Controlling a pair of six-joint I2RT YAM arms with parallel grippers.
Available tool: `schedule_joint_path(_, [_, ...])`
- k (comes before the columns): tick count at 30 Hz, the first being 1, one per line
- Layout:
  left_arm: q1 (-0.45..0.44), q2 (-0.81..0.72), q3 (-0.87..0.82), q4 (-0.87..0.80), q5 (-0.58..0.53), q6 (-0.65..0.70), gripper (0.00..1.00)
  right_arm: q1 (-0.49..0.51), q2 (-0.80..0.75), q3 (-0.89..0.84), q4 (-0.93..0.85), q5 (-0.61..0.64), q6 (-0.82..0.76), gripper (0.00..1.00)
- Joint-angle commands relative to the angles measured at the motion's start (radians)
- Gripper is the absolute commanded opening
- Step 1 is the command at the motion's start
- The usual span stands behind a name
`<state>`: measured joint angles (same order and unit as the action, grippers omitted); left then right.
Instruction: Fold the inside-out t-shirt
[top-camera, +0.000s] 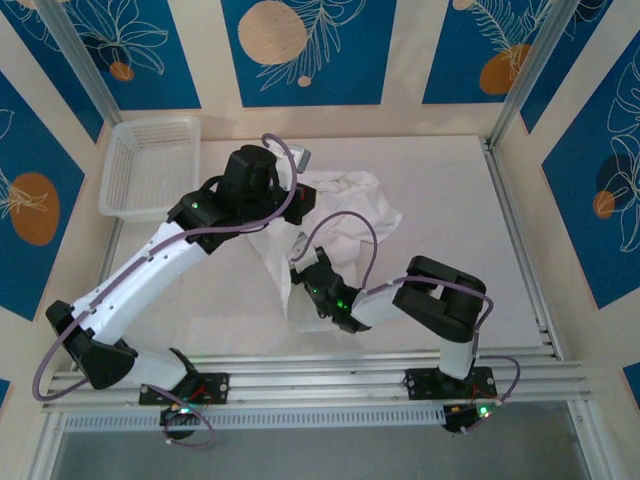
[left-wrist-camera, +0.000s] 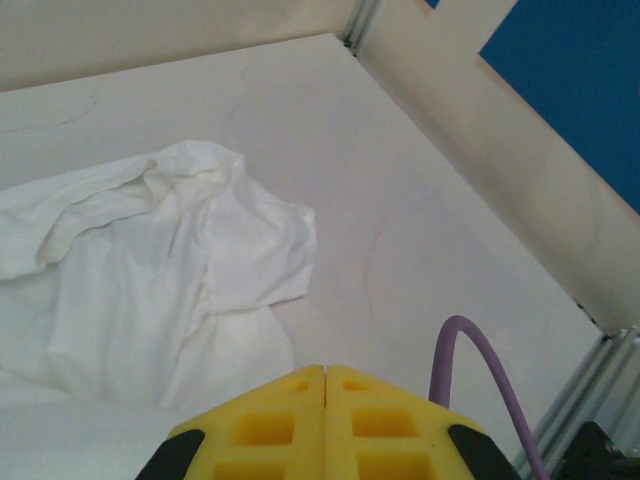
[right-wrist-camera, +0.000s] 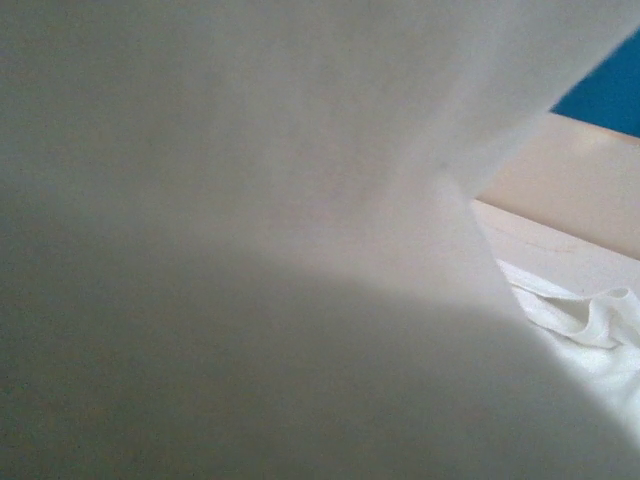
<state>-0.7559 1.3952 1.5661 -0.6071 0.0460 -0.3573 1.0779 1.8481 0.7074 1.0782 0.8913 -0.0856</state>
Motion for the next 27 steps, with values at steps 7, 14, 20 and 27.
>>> schedule_joint_path(7, [0.017, -0.083, 0.027, 0.001, 0.019, 0.082, 0.00, -0.303, -0.281, -0.090, -0.576, -0.118, 0.589, 0.00])
schedule_joint_path(14, [0.013, -0.138, -0.145, 0.099, 0.354, 0.126, 0.00, -0.505, -0.450, -0.106, -0.622, -0.330, 0.590, 0.00])
schedule_joint_path(20, [-0.003, -0.133, -0.265, 0.118, 0.423, 0.135, 0.11, -0.574, -0.492, -0.024, -0.667, -0.542, 0.739, 0.00])
schedule_joint_path(27, [-0.005, -0.119, -0.403, 0.159, 0.307, 0.187, 0.78, -0.572, -0.494, 0.017, -0.662, -0.626, 0.883, 0.00])
